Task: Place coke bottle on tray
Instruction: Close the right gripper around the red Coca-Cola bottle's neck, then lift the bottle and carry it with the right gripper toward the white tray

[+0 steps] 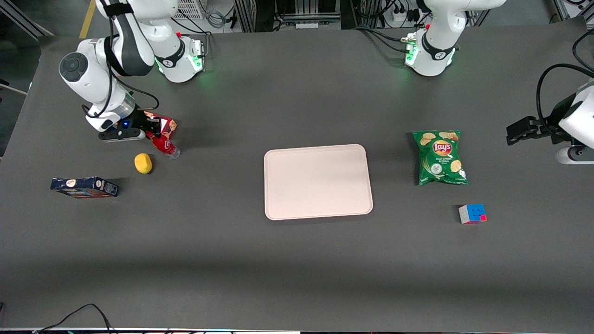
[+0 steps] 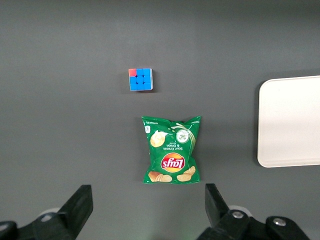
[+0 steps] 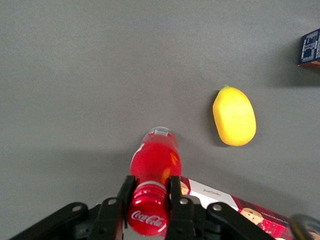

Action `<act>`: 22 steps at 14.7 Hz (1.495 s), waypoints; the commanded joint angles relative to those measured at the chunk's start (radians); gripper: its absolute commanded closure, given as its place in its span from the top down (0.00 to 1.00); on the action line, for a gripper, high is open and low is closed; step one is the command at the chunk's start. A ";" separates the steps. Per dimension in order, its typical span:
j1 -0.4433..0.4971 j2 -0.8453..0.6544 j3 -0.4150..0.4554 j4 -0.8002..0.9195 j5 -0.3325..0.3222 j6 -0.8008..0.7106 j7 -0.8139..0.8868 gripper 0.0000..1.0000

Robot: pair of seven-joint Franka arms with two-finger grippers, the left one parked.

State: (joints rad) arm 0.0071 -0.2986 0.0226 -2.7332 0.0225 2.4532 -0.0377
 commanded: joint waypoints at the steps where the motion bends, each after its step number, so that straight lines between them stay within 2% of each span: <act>1: -0.010 -0.014 0.005 0.010 -0.012 0.003 -0.011 0.00; 3: -0.010 -0.036 0.004 0.045 -0.012 -0.049 -0.013 0.00; 5: -0.010 -0.066 0.004 0.134 -0.012 -0.190 -0.016 0.00; 11: 0.005 -0.051 0.017 0.550 -0.009 -0.638 -0.004 0.00; 14: 0.005 0.016 0.108 0.758 -0.006 -0.767 0.057 0.00; 17: 0.008 0.145 0.215 0.997 0.000 -0.888 0.212 0.00; 20: 0.030 0.301 0.334 1.191 -0.001 -0.919 0.411 0.00; 22: 0.097 0.410 0.358 1.247 -0.012 -0.906 0.563 0.00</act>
State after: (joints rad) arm 0.0291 -0.0875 0.3453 -1.6608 0.0247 1.5864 0.3331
